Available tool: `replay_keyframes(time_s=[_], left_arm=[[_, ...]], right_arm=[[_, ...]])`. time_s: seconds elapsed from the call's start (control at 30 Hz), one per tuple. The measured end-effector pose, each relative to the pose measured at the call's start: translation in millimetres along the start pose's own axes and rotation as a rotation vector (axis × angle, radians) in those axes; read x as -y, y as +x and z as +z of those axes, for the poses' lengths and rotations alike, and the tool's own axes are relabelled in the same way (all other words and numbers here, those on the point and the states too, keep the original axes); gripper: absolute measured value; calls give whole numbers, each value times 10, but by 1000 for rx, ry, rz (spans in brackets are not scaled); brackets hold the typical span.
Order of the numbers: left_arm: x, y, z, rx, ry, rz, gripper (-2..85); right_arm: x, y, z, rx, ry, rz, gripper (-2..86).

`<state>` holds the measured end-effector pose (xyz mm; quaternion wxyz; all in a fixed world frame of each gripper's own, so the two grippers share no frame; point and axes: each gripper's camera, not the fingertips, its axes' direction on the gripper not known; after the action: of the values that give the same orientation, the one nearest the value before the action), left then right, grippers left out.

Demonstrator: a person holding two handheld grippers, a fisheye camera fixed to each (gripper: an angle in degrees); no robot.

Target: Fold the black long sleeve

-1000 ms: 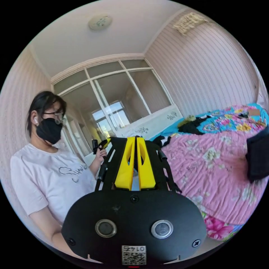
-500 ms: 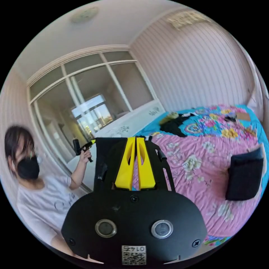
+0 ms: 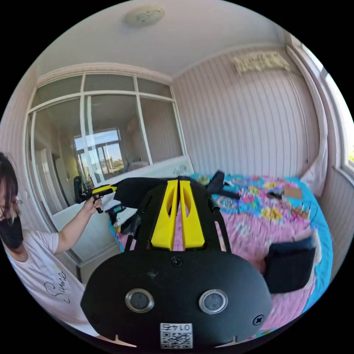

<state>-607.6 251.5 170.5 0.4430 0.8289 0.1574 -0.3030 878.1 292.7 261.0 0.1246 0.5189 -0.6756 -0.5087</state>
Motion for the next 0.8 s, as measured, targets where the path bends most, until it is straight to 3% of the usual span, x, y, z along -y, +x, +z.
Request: replay_keyframes(time_s=[0.2, 0.3, 0.43, 0.6, 0.8], left_arm=[[-2824, 47, 1780, -191, -489, -240, -9], [-4015, 38, 2138, -244, -657, -399, -9], [-4811, 101, 2216, -296, -756, -446, -9], [-5310, 191, 2082, -261, -774, -314, -9], [-6192, 145, 1726, -325, -743, -366, 2]], right_arm=[[-2802, 913, 1550, -7, -553, 327, 0], [-3920, 1070, 1999, -2, -787, 442, -1], [-4527, 1187, 2080, 8, -825, 523, -2], [-4762, 1340, 2008, 7, -820, 522, -1], [-5312, 1454, 2127, 37, -938, 555, 3]])
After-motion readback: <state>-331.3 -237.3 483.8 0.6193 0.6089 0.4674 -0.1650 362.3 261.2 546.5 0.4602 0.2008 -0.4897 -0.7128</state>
